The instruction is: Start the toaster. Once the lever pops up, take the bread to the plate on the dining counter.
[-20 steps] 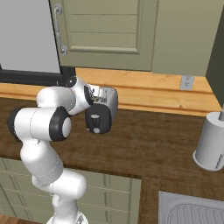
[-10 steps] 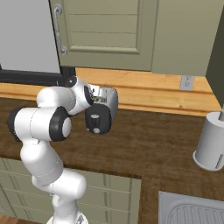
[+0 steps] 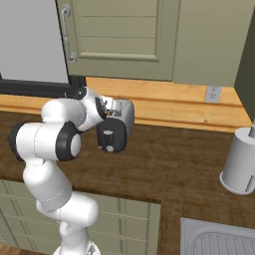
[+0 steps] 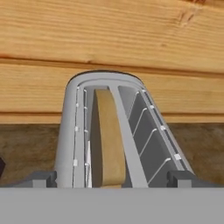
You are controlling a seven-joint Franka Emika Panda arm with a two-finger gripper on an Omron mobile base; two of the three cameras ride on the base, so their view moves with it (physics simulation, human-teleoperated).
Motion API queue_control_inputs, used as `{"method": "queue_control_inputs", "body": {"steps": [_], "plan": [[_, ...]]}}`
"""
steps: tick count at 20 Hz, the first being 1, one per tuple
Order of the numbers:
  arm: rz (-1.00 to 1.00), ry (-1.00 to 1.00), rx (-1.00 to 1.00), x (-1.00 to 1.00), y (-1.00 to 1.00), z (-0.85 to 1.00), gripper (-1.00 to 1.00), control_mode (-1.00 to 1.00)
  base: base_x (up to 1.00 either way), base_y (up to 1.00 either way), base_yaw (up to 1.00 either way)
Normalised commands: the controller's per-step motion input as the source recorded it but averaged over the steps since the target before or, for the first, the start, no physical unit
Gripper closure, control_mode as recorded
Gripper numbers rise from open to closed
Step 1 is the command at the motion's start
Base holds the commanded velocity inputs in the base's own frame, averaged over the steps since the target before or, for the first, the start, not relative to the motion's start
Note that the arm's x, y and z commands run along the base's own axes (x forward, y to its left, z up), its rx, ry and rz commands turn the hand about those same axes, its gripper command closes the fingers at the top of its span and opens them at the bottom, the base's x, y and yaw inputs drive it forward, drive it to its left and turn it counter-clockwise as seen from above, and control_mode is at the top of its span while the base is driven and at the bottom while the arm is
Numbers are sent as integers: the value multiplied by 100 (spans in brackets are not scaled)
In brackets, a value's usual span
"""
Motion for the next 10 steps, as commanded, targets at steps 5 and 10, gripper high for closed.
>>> {"method": "queue_control_inputs", "body": {"steps": [5, 10], "plan": [[-1, -2, 0, 0, 9, 0, -100, -100, 0, 0, 0], [-1, 0, 0, 0, 8, -2, -100, -100, 0, 0, 0]]}}
